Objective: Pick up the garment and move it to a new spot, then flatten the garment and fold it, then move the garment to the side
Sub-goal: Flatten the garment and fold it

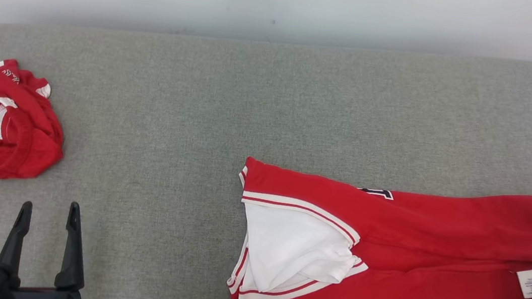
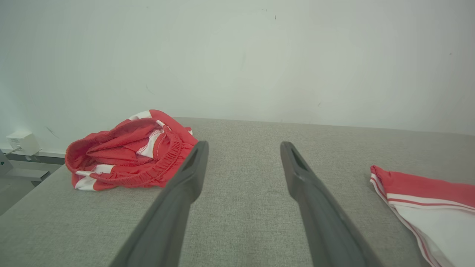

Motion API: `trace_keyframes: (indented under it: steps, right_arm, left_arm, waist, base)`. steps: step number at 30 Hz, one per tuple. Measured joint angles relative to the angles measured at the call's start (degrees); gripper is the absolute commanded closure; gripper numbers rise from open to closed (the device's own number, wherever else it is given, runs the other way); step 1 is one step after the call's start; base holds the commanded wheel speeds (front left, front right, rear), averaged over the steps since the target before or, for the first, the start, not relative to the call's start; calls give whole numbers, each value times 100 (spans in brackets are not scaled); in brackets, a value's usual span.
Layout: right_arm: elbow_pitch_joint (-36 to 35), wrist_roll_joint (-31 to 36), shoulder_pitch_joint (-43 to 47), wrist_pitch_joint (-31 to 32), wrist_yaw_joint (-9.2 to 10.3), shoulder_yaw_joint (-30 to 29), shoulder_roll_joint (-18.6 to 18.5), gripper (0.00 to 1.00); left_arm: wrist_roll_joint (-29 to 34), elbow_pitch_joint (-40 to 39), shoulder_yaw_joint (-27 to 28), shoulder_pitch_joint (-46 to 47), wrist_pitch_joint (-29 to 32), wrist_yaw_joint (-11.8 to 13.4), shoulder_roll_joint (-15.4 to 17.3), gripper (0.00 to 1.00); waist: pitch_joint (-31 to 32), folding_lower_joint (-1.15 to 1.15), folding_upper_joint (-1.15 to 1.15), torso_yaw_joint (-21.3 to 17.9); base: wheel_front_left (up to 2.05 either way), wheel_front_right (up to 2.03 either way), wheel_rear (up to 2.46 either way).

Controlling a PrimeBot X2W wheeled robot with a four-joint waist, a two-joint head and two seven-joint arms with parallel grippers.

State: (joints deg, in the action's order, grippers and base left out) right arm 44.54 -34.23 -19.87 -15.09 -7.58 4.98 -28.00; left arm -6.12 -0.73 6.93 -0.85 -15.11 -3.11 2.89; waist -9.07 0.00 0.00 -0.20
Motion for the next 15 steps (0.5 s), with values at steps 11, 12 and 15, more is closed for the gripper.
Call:
trace_keyframes:
  steps: [11,12,15]
  right_arm:
    - [-800,77,2,53,1,916,688,100]
    - [-890,80,1,55,1,1000,746,100]
    - [-1125,92,-14,90,1,1238,938,100]
  left_arm:
    - [-52,105,-41,-171,-1,7,-1,0]
    - [-52,111,-43,-172,-1,3,-1,0]
    - [-52,136,-63,-176,0,-2,-1,0]
  waist:
    - [244,0,0,-37]
    - [258,0,0,-28]
    - [289,0,0,7]
  base:
    - [0,0,0]
    - [0,0,0]
    - [0,0,0]
